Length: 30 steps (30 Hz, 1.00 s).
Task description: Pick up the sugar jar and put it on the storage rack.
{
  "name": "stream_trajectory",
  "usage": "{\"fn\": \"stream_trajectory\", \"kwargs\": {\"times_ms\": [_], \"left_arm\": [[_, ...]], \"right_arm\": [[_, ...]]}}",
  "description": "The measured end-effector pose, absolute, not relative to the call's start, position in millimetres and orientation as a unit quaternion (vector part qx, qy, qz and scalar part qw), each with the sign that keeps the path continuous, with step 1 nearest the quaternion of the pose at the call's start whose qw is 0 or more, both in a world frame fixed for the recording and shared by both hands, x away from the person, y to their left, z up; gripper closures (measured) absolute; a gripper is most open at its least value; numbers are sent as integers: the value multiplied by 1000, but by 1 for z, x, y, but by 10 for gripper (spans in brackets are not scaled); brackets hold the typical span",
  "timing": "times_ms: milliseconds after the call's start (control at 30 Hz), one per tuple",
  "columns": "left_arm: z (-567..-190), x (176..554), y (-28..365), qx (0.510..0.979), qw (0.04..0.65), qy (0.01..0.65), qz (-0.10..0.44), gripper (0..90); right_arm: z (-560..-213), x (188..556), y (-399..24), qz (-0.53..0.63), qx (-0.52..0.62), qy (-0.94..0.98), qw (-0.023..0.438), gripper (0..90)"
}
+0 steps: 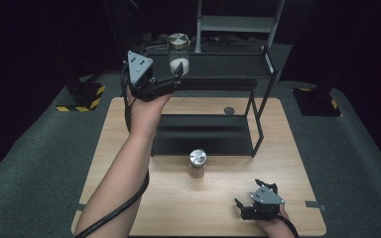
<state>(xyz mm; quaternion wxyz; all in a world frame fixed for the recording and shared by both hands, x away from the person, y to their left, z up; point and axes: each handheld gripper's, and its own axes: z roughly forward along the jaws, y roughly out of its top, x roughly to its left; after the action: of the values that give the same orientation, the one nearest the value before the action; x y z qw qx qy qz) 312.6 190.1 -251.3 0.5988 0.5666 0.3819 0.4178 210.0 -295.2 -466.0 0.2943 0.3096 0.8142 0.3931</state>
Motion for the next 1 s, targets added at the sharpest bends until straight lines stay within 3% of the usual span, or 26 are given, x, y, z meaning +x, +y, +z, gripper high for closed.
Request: {"fn": "stream_trajectory", "kwargs": {"times_ms": [1000], "left_arm": [[-291, 236, 215, 602, 583, 367, 404, 4]], "right_arm": [[-466, 210, -294, 390, 306, 817, 295, 4]]}}
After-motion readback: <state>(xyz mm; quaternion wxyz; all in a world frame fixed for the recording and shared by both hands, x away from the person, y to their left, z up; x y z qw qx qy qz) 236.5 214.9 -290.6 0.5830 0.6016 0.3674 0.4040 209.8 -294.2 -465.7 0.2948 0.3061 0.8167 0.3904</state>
